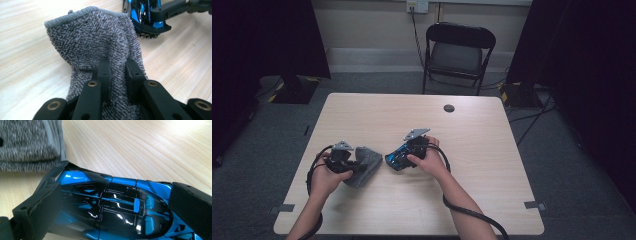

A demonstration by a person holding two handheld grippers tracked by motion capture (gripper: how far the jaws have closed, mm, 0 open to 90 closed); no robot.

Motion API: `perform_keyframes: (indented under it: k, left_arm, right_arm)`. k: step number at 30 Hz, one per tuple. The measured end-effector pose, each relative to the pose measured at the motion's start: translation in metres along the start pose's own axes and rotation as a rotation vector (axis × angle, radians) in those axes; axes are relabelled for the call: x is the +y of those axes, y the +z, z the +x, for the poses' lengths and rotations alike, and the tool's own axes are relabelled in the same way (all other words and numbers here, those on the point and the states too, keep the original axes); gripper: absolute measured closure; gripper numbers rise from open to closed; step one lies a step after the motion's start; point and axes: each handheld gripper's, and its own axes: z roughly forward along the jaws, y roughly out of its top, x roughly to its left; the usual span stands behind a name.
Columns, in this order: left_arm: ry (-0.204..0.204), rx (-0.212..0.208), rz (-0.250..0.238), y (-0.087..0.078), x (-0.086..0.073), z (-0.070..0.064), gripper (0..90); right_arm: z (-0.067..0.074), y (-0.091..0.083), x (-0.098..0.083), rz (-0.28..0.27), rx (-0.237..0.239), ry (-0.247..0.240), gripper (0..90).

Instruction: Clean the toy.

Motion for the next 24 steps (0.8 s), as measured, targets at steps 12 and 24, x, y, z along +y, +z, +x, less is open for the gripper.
perform_keyframes:
  k: [12, 24]
  left_arm:
    - [-0.016, 0.027, -0.057, -0.001, 0.021, 0.008, 76.7]
    - [-0.003, 0.011, -0.078, 0.028, 0.059, 0.008, 76.6]
  right_arm:
    - [0.000, 0.000, 0.000, 0.000, 0.001, -0.001, 0.0]
    - [0.000, 0.000, 0.000, 0.002, 0.001, 0.000, 0.0]
